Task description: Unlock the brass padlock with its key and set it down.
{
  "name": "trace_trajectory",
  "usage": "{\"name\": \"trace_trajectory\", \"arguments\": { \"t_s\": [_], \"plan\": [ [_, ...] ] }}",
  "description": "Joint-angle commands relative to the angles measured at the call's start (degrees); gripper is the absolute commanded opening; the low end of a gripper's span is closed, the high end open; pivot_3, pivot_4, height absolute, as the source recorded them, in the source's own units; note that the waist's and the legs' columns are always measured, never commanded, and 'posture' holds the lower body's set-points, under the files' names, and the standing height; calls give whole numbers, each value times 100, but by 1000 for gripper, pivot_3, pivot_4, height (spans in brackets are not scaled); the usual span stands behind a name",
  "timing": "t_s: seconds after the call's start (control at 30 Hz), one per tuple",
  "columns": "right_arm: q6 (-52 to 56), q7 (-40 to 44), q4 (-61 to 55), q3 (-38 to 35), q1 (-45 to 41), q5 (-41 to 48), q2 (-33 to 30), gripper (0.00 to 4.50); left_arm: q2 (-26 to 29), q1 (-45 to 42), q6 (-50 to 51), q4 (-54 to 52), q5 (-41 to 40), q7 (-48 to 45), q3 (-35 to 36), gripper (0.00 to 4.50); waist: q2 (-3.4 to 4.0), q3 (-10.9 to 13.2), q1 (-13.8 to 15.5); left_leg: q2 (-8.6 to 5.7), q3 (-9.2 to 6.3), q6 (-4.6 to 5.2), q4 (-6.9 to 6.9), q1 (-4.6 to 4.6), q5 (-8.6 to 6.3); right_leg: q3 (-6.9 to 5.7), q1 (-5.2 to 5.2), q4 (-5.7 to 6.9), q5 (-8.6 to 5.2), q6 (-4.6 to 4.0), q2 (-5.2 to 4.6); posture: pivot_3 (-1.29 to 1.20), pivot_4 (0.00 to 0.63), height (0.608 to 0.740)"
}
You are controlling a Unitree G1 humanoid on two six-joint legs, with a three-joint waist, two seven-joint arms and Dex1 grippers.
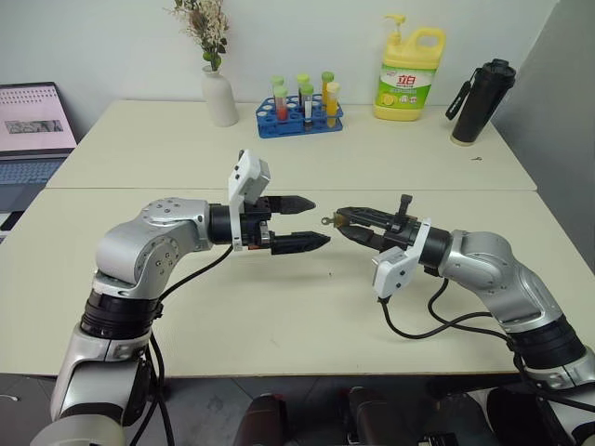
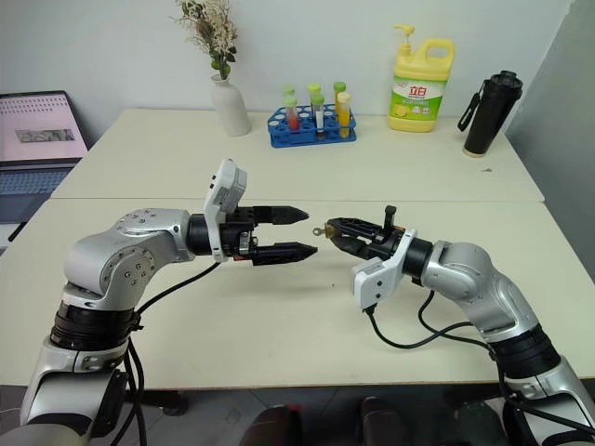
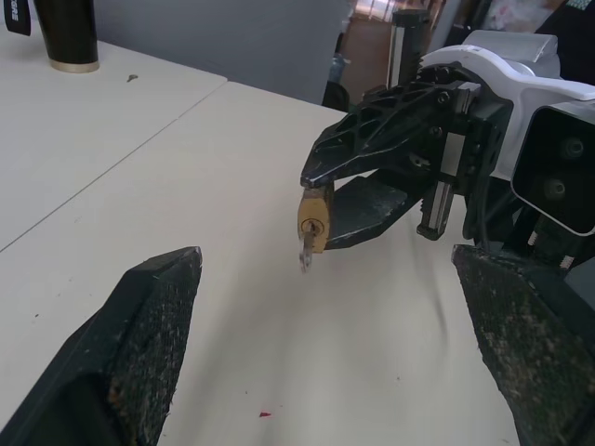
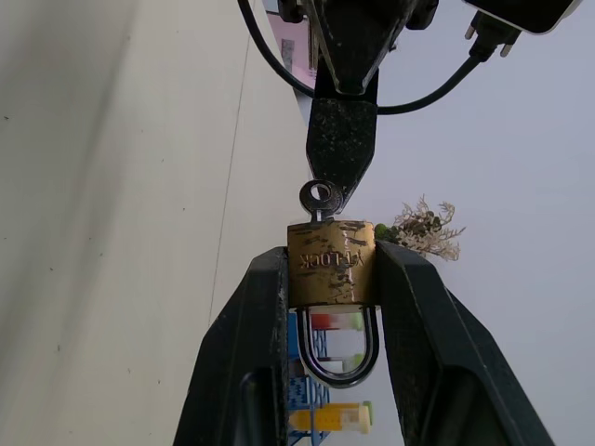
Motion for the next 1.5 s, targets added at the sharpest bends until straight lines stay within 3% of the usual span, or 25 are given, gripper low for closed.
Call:
{"name": "trace_trajectory", "arguments": {
  "t_s": [0.03,0.2,0.27,0.7,1.27,1.3,1.4,1.43,1.5],
  "plan": [
    [-131,-120,-191,-188,-39,144,17,939,-4,-208,-130,101,36,-162,12,4500,0,0,0,0,0,0,0,0,0,0,0,0,0,0,0,0,150,740],
    [-173,-130,-181,-169,-63,185,43,939,-42,-314,-249,307,149,-303,-65,4500,0,0,1,-1,0,0,0,0,0,1,0,0,0,0,0,0,150,740],
    [-155,-117,-199,-168,-52,210,53,939,-46,-307,-310,340,192,-377,-111,4143,0,0,1,-1,1,0,0,0,0,0,0,0,0,-1,0,0,150,740],
    [-133,-17,-310,-125,-64,333,95,939,-262,-412,-403,497,317,-449,-162,108,0,0,0,-1,1,0,1,0,0,1,0,0,1,-2,0,0,150,740],
    [-92,91,-250,-128,-61,464,127,939,-290,-422,-224,540,107,-574,57,100,0,0,1,-1,-1,0,1,0,0,1,0,1,1,-2,0,0,150,740],
    [-83,97,-254,-128,-58,474,129,939,-280,-437,-178,544,91,-567,69,848,0,0,0,0,-1,0,1,0,0,1,0,1,1,-2,0,0,150,740],
    [-50,130,-254,-138,-42,500,119,939,-155,-382,-454,595,380,-568,-7,1723,0,0,1,0,0,0,1,0,0,1,0,1,1,-2,0,0,150,740],
    [-42,139,-257,-138,-38,499,117,939,-106,-362,-491,621,407,-610,0,1992,0,0,0,0,-1,0,1,0,0,1,0,1,1,-2,0,0,150,740],
    [-37,147,-262,-137,-40,489,120,939,-58,-339,-502,634,392,-673,26,2025,0,0,-1,0,0,0,1,0,0,1,0,1,1,-2,0,0,150,740]
  ]
}}
